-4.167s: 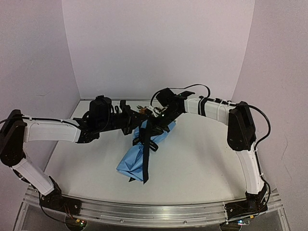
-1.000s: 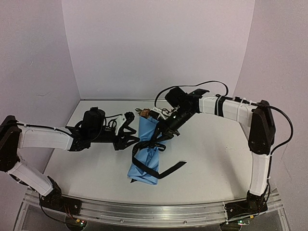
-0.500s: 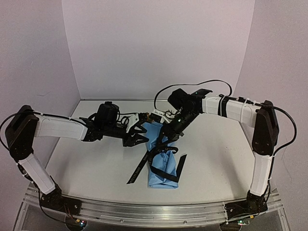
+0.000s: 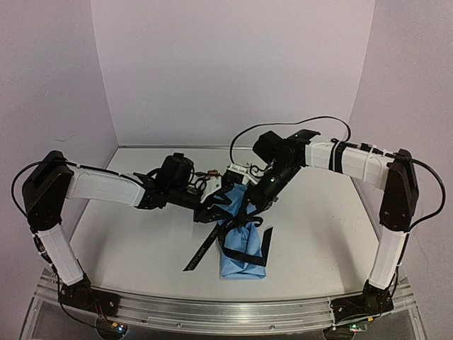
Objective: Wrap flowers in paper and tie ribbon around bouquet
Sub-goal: Cross the half-tied ribbon over the folded bouquet.
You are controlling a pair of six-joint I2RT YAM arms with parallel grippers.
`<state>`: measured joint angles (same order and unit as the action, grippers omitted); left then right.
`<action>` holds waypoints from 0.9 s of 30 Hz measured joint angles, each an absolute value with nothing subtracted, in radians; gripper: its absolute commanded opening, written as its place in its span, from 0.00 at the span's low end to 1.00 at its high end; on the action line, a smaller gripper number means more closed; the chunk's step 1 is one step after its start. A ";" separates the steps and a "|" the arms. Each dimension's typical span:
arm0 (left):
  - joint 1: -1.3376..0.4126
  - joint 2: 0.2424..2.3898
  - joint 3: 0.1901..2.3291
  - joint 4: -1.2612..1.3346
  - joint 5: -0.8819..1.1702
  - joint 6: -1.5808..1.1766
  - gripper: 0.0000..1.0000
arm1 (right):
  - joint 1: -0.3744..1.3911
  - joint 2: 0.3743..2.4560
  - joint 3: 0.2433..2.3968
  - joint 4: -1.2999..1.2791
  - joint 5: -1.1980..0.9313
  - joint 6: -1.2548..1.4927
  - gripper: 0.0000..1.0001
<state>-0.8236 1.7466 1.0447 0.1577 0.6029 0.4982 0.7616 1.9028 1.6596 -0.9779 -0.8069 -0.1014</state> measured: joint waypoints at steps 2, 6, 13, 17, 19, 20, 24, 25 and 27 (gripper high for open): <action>-0.826 1.757 1.052 0.158 0.603 0.498 0.47 | 0.762 1.901 1.660 -0.987 -0.803 -0.109 0.00; -0.832 1.758 1.053 0.162 0.602 0.498 0.46 | 0.762 1.901 1.658 -1.002 -0.791 -0.117 0.00; -0.849 1.722 1.009 0.197 0.589 0.471 0.46 | 0.762 1.902 1.679 -1.028 -0.749 -0.059 0.00; -0.873 1.644 0.920 0.246 0.564 0.417 0.46 | 0.762 1.920 1.735 -1.033 -0.740 0.032 0.00; -0.891 1.616 0.887 0.276 0.543 0.389 0.46 | 0.762 1.934 1.755 -1.033 -0.737 0.083 0.00; -0.900 1.605 0.874 0.289 0.532 0.377 0.46 | 0.762 1.941 1.762 -1.032 -0.737 0.110 0.00; -0.931 1.589 0.847 0.330 0.480 0.334 0.46 | 0.763 1.962 1.775 -1.025 -0.735 0.212 0.00; -0.936 1.589 0.846 0.339 0.468 0.324 0.46 | 0.763 1.965 1.778 -1.022 -0.732 0.238 0.00; -0.944 1.589 0.846 0.353 0.449 0.311 0.45 | 0.764 1.967 1.781 -1.014 -0.726 0.288 0.00</action>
